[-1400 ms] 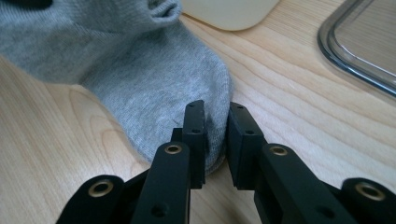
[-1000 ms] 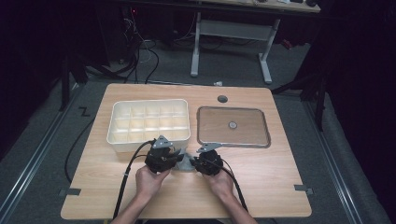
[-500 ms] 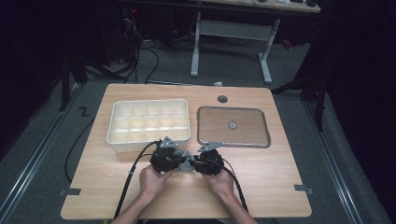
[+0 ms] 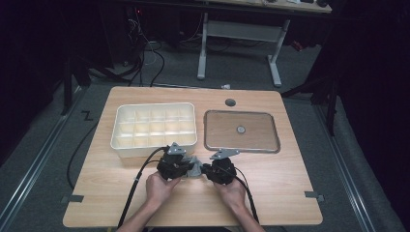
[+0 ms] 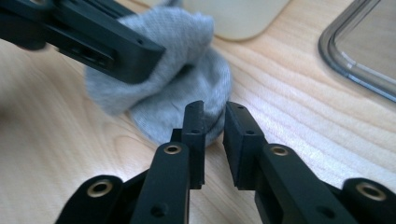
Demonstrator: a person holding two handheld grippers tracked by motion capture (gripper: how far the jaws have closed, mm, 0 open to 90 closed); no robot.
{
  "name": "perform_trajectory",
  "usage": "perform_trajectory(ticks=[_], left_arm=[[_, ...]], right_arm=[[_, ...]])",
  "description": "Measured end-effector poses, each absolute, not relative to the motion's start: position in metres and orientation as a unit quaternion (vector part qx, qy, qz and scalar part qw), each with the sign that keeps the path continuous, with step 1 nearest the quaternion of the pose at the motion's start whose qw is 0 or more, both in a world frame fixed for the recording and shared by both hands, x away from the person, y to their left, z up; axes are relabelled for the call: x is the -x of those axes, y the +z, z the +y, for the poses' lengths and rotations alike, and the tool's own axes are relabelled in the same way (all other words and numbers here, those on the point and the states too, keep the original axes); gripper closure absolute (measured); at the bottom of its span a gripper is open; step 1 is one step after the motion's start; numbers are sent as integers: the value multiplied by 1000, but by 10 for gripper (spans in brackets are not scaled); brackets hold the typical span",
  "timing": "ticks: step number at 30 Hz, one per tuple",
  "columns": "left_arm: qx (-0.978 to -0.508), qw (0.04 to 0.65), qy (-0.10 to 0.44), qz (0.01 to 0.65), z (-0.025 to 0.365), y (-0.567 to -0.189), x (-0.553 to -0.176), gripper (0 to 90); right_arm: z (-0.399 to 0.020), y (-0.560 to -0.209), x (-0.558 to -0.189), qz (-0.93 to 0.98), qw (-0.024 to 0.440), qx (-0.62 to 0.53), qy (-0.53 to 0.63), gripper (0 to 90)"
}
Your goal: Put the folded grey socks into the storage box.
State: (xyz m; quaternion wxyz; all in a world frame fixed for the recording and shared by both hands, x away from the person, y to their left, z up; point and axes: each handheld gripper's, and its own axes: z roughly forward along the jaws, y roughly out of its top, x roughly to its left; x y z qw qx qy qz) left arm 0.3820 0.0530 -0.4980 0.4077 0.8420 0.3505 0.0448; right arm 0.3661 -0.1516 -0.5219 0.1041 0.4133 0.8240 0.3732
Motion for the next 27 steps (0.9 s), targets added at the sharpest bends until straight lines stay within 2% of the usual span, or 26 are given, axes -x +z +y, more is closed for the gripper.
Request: perform_trajectory(ticks=[4,14,27], left_arm=[[-843,405,49,350,52,-501,-383,852],[-832,413,42,367,52,-506,-388,851],[-840,395,44,370,41,-518,-391,847]], right_arm=[[-150,-527,-367,829,111,-411,362,825],[-149,-528,-369,830,116,-405,365,831],[-149,-528,-370,833,116,-400,365,832]])
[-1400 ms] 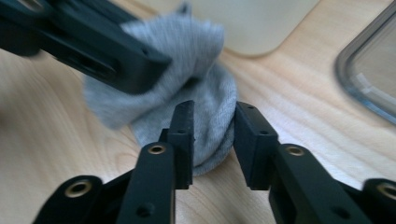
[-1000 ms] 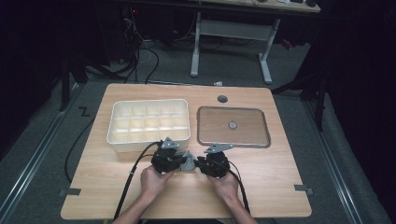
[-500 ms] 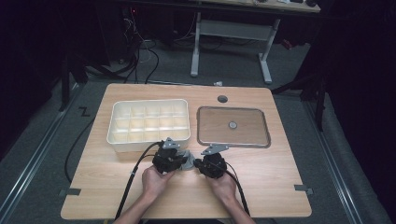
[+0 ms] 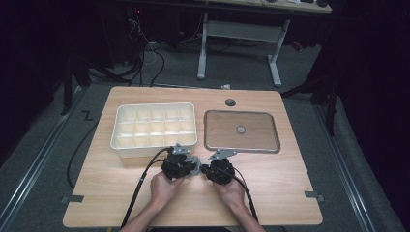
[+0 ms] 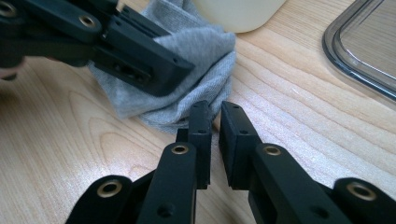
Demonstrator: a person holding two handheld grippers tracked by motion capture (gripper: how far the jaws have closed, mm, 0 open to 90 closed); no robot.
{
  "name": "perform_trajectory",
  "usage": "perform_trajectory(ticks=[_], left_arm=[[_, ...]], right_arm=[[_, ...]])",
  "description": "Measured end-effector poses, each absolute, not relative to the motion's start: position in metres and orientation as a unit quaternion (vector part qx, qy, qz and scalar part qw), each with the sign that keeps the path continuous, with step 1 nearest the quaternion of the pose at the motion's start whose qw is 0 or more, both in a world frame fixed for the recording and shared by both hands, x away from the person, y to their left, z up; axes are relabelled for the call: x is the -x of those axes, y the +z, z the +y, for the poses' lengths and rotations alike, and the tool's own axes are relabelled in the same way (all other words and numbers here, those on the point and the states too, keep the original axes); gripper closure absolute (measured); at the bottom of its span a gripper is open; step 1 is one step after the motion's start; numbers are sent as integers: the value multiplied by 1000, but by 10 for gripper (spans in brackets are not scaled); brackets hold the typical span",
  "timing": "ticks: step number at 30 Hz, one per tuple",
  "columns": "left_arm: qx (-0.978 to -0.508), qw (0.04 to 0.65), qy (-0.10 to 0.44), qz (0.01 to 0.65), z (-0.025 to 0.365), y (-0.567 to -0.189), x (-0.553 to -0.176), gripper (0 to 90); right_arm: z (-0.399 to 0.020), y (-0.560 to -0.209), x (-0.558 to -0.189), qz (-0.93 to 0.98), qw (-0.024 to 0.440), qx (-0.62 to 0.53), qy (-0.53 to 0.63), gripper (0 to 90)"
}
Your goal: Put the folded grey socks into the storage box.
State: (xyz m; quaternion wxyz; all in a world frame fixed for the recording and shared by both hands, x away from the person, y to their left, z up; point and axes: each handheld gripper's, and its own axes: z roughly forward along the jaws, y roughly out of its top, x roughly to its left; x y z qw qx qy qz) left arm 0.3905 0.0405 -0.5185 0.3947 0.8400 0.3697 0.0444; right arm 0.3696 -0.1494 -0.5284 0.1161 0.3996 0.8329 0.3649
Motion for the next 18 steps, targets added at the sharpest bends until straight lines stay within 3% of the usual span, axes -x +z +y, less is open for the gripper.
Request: perform_trajectory(ticks=[6,12,18], left_arm=[[-852,384,91,344,32,-522,-384,859],[-850,382,75,355,33,-520,-386,842],[-847,390,56,357,35,-518,-386,766]], right_arm=[[-148,-528,-369,834,122,-398,362,831],[-148,-528,-369,835,122,-396,363,831],[-147,-528,-368,836,125,-393,361,829]])
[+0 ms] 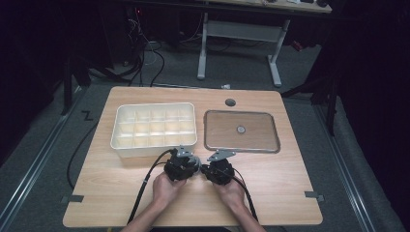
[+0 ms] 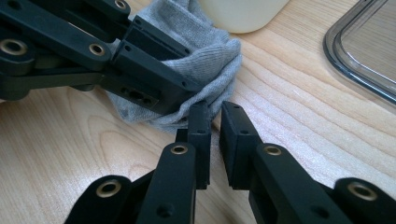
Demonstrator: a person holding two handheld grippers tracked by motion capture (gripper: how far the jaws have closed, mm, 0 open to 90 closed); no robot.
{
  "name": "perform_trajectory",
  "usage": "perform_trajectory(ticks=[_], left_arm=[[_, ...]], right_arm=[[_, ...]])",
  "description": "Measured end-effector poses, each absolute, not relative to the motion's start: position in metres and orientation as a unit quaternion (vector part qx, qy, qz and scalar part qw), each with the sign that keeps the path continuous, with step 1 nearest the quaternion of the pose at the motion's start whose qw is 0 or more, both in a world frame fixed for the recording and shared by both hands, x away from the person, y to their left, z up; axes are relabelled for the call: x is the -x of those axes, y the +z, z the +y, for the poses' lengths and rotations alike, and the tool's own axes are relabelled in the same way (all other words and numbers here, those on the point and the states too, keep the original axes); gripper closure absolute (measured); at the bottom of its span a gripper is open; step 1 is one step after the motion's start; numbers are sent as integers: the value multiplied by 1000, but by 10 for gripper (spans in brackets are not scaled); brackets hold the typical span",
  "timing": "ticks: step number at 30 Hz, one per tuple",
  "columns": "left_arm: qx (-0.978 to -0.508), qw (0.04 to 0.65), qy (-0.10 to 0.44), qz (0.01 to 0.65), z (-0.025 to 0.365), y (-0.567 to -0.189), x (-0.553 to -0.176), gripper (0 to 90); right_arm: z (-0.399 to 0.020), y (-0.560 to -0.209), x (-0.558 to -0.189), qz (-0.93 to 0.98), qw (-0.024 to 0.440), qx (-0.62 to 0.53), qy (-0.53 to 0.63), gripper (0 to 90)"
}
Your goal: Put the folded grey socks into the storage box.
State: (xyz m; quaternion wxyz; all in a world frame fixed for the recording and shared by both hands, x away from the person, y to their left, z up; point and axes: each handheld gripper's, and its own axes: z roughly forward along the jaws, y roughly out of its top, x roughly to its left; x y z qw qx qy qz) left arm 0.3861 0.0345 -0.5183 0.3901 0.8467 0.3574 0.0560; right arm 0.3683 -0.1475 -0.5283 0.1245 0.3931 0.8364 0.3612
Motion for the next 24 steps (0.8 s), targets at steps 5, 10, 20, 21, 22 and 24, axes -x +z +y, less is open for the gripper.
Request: perform_trajectory(ticks=[5,10,20,21,22,24], left_arm=[[-841,405,37,358,38,-515,-386,696],[-839,415,26,352,40,-511,-385,633],[-830,436,33,345,46,-501,-380,579],[-830,437,33,344,47,-500,-379,574],[-828,440,35,345,49,-498,-378,569],[-827,443,37,345,53,-494,-377,568]], right_arm=[[-148,-528,-368,836,121,-394,361,828],[-149,-528,-368,836,119,-395,361,817],[-152,-525,-367,832,108,-403,366,788],[-153,-524,-366,831,108,-403,367,788],[-154,-521,-365,829,109,-403,371,788],[-155,-520,-364,828,109,-403,374,789]])
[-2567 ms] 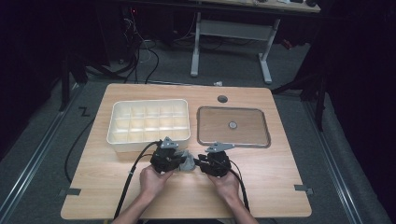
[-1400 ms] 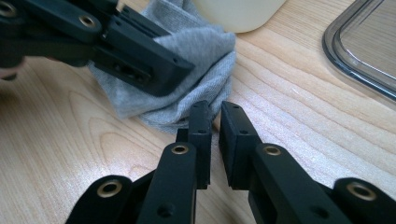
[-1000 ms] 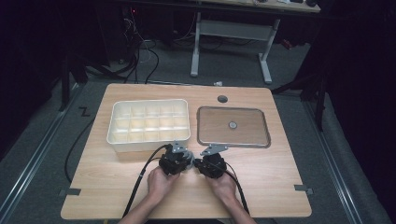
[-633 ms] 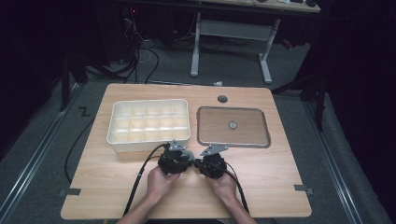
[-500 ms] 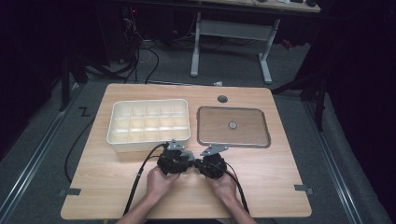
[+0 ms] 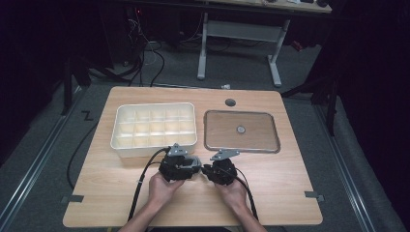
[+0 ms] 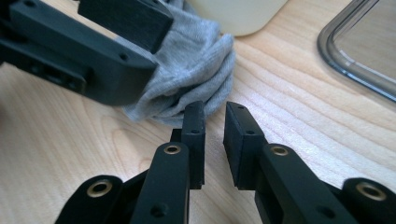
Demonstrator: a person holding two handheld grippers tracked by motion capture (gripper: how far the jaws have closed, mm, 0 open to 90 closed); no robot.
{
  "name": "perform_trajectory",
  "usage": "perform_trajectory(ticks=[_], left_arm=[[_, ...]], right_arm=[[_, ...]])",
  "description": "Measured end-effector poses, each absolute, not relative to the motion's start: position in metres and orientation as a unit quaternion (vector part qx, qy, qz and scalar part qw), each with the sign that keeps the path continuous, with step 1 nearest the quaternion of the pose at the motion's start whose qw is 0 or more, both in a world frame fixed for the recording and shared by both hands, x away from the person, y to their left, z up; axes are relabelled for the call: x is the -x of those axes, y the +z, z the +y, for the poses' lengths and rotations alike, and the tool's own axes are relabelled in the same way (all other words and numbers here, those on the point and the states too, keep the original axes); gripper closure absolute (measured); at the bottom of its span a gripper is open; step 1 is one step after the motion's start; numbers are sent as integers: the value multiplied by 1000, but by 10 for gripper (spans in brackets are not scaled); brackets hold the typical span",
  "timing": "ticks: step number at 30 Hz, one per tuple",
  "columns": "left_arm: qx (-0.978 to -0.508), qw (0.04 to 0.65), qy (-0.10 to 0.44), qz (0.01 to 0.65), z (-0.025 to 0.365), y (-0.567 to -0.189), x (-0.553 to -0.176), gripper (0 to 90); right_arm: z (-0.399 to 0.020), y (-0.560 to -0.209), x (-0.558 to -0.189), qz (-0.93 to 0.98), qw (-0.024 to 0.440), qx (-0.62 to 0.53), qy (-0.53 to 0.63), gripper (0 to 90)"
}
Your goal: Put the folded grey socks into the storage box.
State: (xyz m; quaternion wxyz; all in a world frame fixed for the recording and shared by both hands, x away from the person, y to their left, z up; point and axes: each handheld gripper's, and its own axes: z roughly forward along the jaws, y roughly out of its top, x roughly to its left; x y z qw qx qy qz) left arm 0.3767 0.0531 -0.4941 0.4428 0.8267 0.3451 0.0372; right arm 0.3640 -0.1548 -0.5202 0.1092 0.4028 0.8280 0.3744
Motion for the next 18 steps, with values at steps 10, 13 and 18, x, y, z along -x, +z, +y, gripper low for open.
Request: perform_trajectory(ticks=[10,13,18], left_arm=[[-809,435,61,391,86,-487,-379,574],[-805,425,62,409,94,-490,-382,571],[-800,417,52,428,99,-500,-389,555]], right_arm=[[-158,-499,-354,818,117,-395,401,790],[-153,-488,-351,817,124,-383,413,790],[-142,-483,-353,822,126,-374,411,790]])
